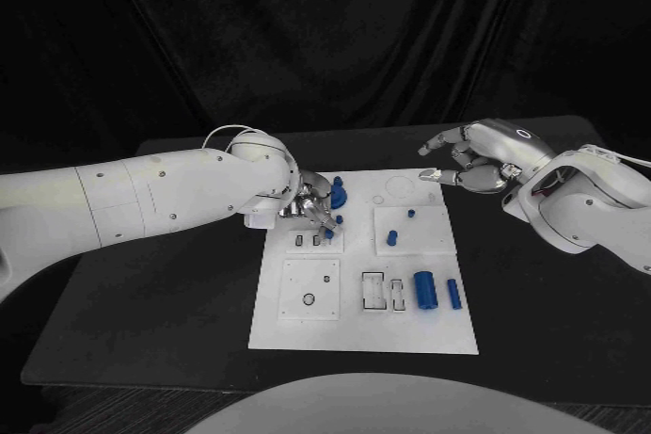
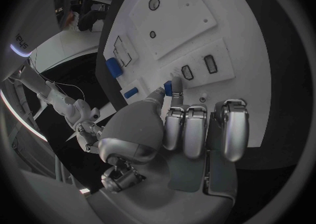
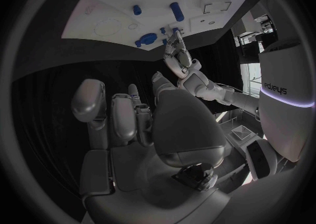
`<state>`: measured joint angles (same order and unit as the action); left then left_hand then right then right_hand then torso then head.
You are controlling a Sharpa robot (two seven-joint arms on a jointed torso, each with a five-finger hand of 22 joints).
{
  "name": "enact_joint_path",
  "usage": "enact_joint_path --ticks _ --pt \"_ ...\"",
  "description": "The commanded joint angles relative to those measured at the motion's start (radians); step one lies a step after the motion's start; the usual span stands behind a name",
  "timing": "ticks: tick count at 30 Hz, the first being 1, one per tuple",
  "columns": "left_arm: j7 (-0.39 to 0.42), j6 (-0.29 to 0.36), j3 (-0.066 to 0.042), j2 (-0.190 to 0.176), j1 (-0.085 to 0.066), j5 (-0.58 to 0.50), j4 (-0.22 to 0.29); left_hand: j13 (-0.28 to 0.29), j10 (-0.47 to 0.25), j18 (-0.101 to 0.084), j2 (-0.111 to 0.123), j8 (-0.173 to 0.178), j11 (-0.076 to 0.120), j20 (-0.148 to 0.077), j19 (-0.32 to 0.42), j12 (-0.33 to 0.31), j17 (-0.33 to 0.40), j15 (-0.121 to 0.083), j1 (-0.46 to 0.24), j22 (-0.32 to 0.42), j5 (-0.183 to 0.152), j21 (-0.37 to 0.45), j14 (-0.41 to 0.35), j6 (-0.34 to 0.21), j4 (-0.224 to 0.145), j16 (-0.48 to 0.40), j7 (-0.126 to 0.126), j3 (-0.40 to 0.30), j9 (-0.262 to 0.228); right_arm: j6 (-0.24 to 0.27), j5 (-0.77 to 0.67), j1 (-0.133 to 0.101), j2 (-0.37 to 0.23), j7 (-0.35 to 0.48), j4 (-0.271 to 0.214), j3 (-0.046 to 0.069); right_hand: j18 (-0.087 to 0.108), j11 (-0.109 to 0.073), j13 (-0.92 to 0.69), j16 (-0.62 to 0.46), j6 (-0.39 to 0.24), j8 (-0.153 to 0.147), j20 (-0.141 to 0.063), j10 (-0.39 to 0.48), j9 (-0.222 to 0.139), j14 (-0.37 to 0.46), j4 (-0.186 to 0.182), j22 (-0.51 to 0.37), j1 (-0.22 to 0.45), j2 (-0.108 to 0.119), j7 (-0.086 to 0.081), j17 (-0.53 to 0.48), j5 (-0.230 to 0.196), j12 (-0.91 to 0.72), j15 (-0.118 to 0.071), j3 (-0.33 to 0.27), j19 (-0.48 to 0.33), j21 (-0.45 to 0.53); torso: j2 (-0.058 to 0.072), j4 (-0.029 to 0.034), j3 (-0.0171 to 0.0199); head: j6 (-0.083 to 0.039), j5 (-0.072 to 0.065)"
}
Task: Assemble the parts on the task board
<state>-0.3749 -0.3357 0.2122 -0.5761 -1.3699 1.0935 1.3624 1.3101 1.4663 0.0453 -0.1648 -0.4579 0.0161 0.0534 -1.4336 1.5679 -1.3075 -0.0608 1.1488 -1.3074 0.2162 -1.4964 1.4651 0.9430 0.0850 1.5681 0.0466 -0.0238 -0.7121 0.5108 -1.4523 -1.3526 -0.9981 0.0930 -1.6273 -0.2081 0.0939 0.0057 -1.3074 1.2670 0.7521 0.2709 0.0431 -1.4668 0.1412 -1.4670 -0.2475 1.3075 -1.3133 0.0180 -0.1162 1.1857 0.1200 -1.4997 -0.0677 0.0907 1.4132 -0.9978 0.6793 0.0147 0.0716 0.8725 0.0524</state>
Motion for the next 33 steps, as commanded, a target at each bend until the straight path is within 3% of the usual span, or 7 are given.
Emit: enact_joint_path --ticks 1,13,14,18,23,26,33 --pt "0.012 -0.018 -0.001 0.002 0.003 -0.002 0.0 0.261 0.104 -0.005 0.004 0.006 0.009 -0.005 0.0 0.003 -0.263 -0.005 0.006 -0.127 0.006 0.005 0.106 0.003 -0.004 0.003 -0.007 -0.012 -0.003 -0.009 -0.001 0.003 0.0 -0.02 0.001 0.001 0.011 0.006 -0.152 -0.004 0.007 0.004 0.006 -0.028 -0.001 -0.038 0.006 0.097 -0.006 -0.007 0.002 -0.001 0.009 0.007 0.009 0.0 -0.003 0.005 -0.001 0.0001 -0.0001 0.0 0.0" --pt "0.012 -0.02 -0.001 0.0 0.003 -0.002 0.0 0.261 0.104 -0.004 0.03 0.036 0.009 -0.006 0.001 0.003 -0.263 -0.005 -0.007 -0.129 0.058 0.009 0.106 0.006 -0.05 0.003 -0.006 -0.099 -0.028 -0.013 -0.001 0.004 0.0 -0.021 0.001 0.001 0.011 0.006 -0.151 -0.005 0.008 0.004 0.006 -0.027 -0.003 -0.038 0.01 0.097 -0.008 -0.008 0.002 -0.003 0.017 0.008 0.009 0.0 -0.003 0.008 0.0 0.0014 -0.0004 0.0 0.0" --pt "0.013 -0.02 -0.001 -0.001 0.003 -0.002 0.001 0.261 0.104 -0.004 0.041 0.044 0.009 -0.006 0.002 0.003 -0.263 -0.005 -0.01 -0.129 0.08 0.011 0.106 0.006 -0.068 0.003 -0.006 -0.135 -0.035 -0.013 -0.001 0.004 0.0 -0.021 0.001 0.001 0.011 0.006 -0.151 -0.005 0.008 0.004 0.006 -0.027 -0.003 -0.038 0.011 0.097 -0.009 -0.009 0.002 -0.003 0.019 0.008 0.009 0.0 -0.003 0.008 0.0 0.0015 -0.0005 0.0 0.001" --pt "0.016 -0.016 -0.001 -0.003 0.004 -0.002 0.002 0.261 0.104 -0.004 0.065 0.059 0.007 -0.005 0.002 0.003 -0.263 -0.004 -0.041 -0.13 0.111 0.013 0.106 0.009 -0.097 0.003 -0.004 -0.216 -0.053 -0.015 -0.001 0.004 0.0 -0.021 0.001 0.001 0.011 0.006 -0.151 -0.005 0.008 0.004 0.006 -0.027 -0.003 -0.038 0.011 0.097 -0.009 -0.009 0.002 -0.003 0.019 0.008 0.009 0.0 -0.003 0.008 0.0 0.0019 -0.0008 0.0 0.001" --pt "0.018 -0.008 -0.001 -0.008 0.004 -0.002 0.004 0.261 0.104 -0.003 0.111 0.075 0.005 -0.005 0.0 0.003 -0.263 -0.001 -0.102 -0.136 0.175 0.016 0.106 0.015 -0.155 0.003 0.002 -0.378 -0.093 -0.019 -0.001 0.005 0.0 -0.022 0.002 0.001 0.011 0.006 -0.151 -0.005 0.008 0.004 0.006 -0.027 -0.003 -0.038 0.011 0.097 -0.009 -0.009 0.002 -0.003 0.019 0.008 0.009 0.0 -0.003 0.008 0.0 0.0018 -0.001 0.0 -0.001" --pt "0.018 -0.004 -0.001 -0.011 0.004 -0.002 0.005 0.261 0.104 -0.004 0.121 0.078 0.004 -0.003 0.0 0.003 -0.263 -0.002 -0.127 -0.137 0.184 0.018 0.106 0.016 -0.172 0.003 0.001 -0.432 -0.11 -0.02 0.001 0.005 0.0 -0.022 0.004 0.001 0.012 0.006 -0.15 -0.007 0.008 0.004 0.006 -0.026 -0.004 -0.037 0.013 0.096 -0.011 -0.009 0.002 -0.006 0.021 0.009 0.009 0.001 -0.004 0.012 0.0 0.0029 -0.0009 0.0 -0.001" --pt "0.012 0.009 -0.001 -0.023 0.004 -0.002 0.013 0.261 0.104 -0.004 0.127 0.08 0.004 -0.002 -0.001 0.003 -0.263 -0.002 -0.144 -0.139 0.188 0.019 0.106 0.017 -0.181 0.003 0.002 -0.462 -0.122 -0.023 0.006 0.005 -0.001 -0.022 0.004 0.001 0.013 0.006 -0.146 -0.013 0.009 0.004 0.007 -0.023 -0.004 -0.036 0.014 0.095 -0.012 -0.009 0.002 -0.013 0.022 0.012 0.009 0.001 -0.006 0.018 0.001 0.0026 -0.0014 0.0 0.003"
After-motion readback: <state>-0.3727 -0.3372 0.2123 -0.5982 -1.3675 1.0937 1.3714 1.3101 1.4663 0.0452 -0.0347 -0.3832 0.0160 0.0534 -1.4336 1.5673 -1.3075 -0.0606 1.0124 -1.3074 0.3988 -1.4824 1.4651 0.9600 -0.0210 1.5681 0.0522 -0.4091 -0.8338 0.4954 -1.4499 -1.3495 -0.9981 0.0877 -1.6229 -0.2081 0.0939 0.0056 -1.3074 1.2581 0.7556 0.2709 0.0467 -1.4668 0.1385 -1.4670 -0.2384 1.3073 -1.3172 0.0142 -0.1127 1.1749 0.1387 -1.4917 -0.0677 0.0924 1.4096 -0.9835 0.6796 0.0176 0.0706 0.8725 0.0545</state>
